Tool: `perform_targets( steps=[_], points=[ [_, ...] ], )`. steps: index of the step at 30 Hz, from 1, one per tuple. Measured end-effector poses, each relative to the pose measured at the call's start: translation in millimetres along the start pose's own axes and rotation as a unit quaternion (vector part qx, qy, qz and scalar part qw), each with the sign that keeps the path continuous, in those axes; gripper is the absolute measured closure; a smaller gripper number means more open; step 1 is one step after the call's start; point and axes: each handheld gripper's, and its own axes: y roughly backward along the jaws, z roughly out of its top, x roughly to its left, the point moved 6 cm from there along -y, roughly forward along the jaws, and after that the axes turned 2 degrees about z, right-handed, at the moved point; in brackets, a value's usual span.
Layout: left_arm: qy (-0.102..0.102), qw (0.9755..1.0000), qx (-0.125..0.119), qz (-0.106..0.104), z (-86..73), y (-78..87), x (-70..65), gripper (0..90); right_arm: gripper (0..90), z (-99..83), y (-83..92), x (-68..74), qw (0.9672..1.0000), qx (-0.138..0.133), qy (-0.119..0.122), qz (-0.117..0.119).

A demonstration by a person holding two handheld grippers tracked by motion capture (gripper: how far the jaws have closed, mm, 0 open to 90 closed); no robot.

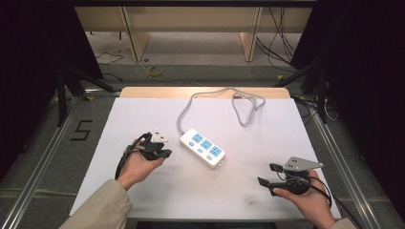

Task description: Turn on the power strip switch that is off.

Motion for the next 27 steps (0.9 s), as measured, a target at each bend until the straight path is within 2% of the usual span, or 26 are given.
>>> perform_targets(
  steps=[27],
  points=[
    [-0.003, 1.0, -0.002, -0.002, 17.6, -9.2, -1.0, 89.7, 28.4, -0.8, -0.5, 0.3, 1.0, 0.004, 0.002, 0.001]
  ],
)
